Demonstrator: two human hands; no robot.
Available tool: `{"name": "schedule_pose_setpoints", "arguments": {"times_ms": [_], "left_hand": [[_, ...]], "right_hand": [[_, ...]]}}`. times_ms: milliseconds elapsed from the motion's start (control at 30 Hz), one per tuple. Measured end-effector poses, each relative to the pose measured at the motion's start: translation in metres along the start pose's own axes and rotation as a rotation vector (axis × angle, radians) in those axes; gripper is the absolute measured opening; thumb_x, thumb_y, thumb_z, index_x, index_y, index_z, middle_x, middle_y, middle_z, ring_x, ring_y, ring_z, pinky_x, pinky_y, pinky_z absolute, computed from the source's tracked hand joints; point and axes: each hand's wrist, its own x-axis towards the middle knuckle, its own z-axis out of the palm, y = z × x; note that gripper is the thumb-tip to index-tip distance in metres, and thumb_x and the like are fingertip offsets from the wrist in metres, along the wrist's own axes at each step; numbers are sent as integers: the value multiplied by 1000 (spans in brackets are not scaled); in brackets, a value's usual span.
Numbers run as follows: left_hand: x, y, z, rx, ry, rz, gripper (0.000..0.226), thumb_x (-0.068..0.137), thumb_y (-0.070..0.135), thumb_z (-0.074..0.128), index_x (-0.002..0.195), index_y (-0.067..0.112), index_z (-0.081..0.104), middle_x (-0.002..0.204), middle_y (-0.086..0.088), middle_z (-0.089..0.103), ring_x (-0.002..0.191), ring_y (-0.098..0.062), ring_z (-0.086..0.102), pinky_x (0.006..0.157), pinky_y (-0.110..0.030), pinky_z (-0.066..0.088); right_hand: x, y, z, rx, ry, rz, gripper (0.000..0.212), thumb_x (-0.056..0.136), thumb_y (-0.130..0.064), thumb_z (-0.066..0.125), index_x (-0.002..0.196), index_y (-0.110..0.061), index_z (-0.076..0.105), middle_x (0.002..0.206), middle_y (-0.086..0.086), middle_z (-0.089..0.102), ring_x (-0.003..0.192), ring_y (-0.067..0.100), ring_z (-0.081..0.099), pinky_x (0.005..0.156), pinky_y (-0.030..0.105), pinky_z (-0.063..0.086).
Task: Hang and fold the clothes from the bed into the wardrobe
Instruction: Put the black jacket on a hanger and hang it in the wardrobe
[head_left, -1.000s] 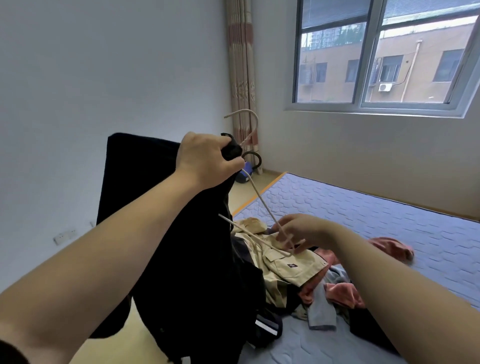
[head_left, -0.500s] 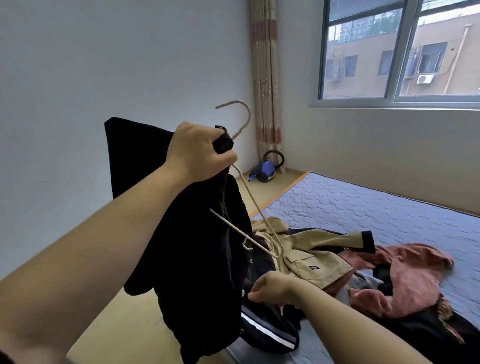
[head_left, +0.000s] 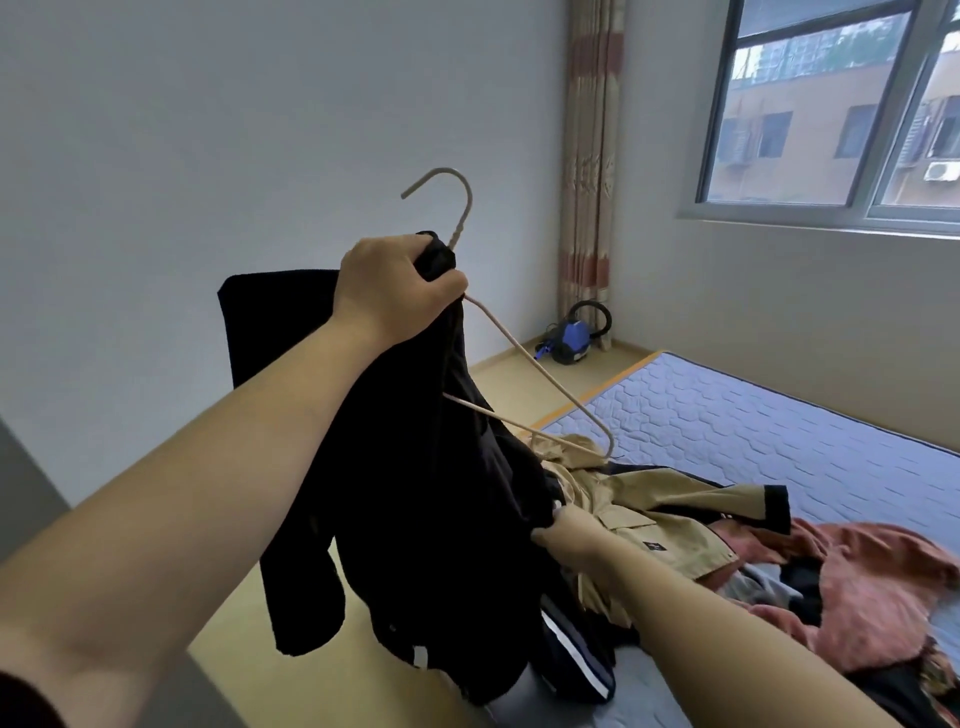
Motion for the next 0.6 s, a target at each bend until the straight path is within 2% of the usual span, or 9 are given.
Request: {"name": "schedule_pose_setpoints", "arguments": {"times_ms": [67,100,200,267,333,400,467,533,600], "left_hand": [[-3,-10,-5,-1,-46,-67,40,76,46,57,62,9,54,54,-4,53,60,-28,55,59,-43,49],[-6,-16,-7,-6,-73,-106,40,76,46,57,62,9,53,54,-4,52,61,-29,56,60,-44,50],[-18,-37,-11,-29,-153,-228,43,75,47,57,66,5,56,59,-11,58,66,-33,61,62,-49,54],[-28,-50,-13,-51,-197,-306,42,77,46,60,69,4,59,65,-14,63,69,-34,65,62,-51,56],[-37,-58,-12,-65,-246,-365,40,79,44,64,72,5,63,69,-13,67,71,-32,67,66,-51,58],[-44,-62,-8,-75,-285,-398,39,81,46,66,73,8,66,72,-10,69,74,-29,68,69,-49,58],[-51,-63,-2,-61,-307,-403,40,85,49,67,74,10,66,73,-7,68,76,-26,67,71,-46,57],[-59,-59,3,15,-319,-362,39,89,55,64,75,18,63,75,0,66,77,-23,64,70,-42,54],[-68,-52,11,112,-332,-305,39,89,63,58,81,25,60,82,5,65,82,-21,61,72,-38,52]], "right_hand": [[8,-1,-29,166,95,14,8,96,-21,57,95,-16,63,95,9,69,89,27,69,74,35,59],[13,-2,-45,271,146,31,12,98,-22,55,99,-15,64,96,11,69,89,28,69,77,40,61],[13,-13,-90,618,262,66,15,104,-20,49,103,-12,61,89,11,64,75,23,62,65,36,55],[12,-24,-117,693,333,47,17,105,-23,46,108,-14,60,96,12,64,80,26,62,69,38,54],[14,-40,-140,540,448,-53,23,104,-26,44,113,-13,60,107,13,64,94,29,61,75,37,51],[10,-63,-158,298,543,-163,27,101,-28,46,111,-10,64,108,13,65,101,32,60,80,33,43],[7,-85,-173,112,577,-211,29,99,-29,49,109,-7,66,104,12,64,101,32,60,79,31,39],[2,-108,-183,20,557,-214,31,97,-29,53,108,-3,66,98,12,65,97,33,62,71,29,40],[-3,-126,-186,83,504,-162,29,95,-28,57,102,0,65,88,10,62,88,31,63,64,28,43]]}}
